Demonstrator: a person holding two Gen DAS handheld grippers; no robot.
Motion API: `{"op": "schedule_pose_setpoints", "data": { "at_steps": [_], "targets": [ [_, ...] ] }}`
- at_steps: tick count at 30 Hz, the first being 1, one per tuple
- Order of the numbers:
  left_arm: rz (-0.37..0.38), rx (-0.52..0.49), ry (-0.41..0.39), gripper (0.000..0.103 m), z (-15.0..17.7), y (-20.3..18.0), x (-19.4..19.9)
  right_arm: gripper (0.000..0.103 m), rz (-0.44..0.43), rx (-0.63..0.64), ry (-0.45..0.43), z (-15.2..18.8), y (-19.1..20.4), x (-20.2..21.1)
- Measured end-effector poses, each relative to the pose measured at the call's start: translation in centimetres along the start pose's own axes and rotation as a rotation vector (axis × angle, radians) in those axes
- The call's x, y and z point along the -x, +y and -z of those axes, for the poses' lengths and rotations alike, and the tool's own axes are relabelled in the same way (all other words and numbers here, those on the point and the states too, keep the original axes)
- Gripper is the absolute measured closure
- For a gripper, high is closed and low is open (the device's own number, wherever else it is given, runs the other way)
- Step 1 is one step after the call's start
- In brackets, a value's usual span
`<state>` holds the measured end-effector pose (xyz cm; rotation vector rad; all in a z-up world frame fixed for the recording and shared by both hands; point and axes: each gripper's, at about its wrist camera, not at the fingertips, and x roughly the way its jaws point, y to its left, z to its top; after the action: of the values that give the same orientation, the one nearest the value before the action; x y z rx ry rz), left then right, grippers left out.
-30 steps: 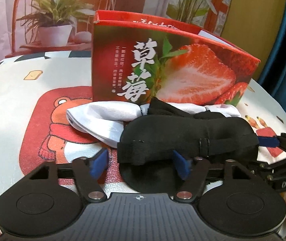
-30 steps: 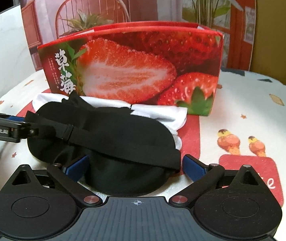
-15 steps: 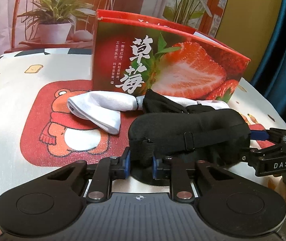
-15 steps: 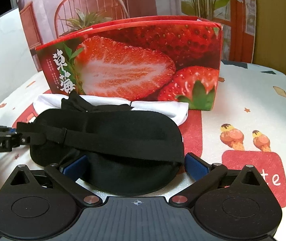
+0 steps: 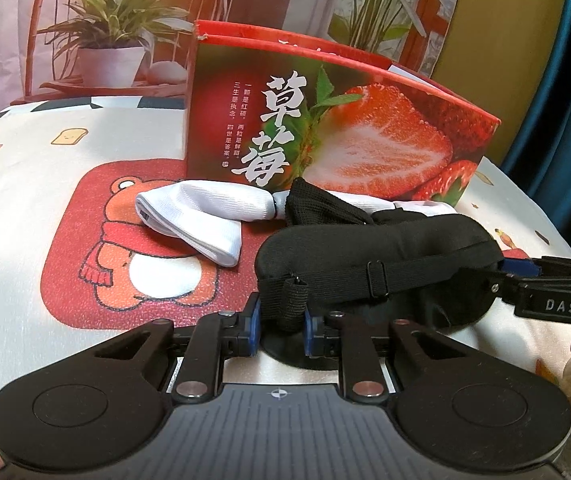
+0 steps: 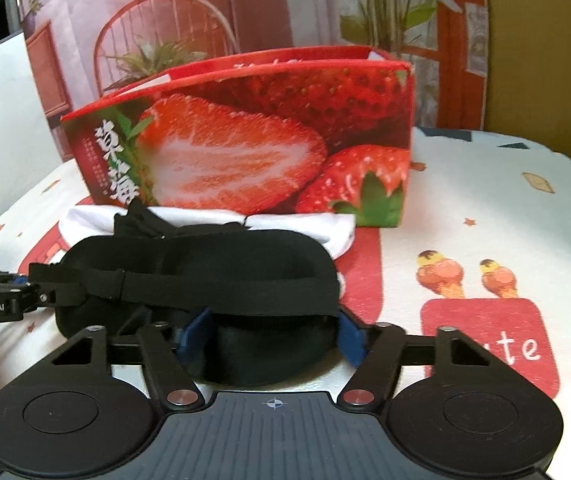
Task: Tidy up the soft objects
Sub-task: 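Close the left tool on the mask strap while the right tool grips the mask, then lift the black mask with both tools and lower it into the red box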
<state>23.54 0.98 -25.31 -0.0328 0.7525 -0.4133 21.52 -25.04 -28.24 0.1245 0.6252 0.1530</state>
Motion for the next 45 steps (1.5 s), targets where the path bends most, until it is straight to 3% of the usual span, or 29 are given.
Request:
{"op": "schedule_pose_setpoints", "data": {
  "at_steps": [12,15,16,34,40,45],
  "targets": [
    [0.005,0.008,-0.006,0.082,0.1,0.3,0.1,0.072,-0.008,-0.018,-0.044,-0.4,0.0,0.7],
    [0.005,0.008,-0.006,0.082,0.1,0.3,0.0,0.083,0.003,-0.023,-0.052,-0.4,-0.2,0.8],
    [0.006,0.009,-0.006,0.082,0.1,0.4,0.0,0.091,0.008,-0.024,-0.051,-0.5,-0.3,0.8],
    [-0.006,0.036,-0.015,0.090,-0.2,0.4,1.0,0.095,-0.008,0.006,-0.064,-0.7,0.1,1.4],
    [0.008,-0.002,-0.115,0.094,-2.5,0.0,3.3,0.095,-0.032,0.032,-0.104,-1.9,0.7,2.4],
    [0.019,-0.025,-0.218,0.094,-6.0,-0.6,5.8,0.096,-0.061,0.053,-0.187,-4.9,1.3,4.0]
  ]
}}
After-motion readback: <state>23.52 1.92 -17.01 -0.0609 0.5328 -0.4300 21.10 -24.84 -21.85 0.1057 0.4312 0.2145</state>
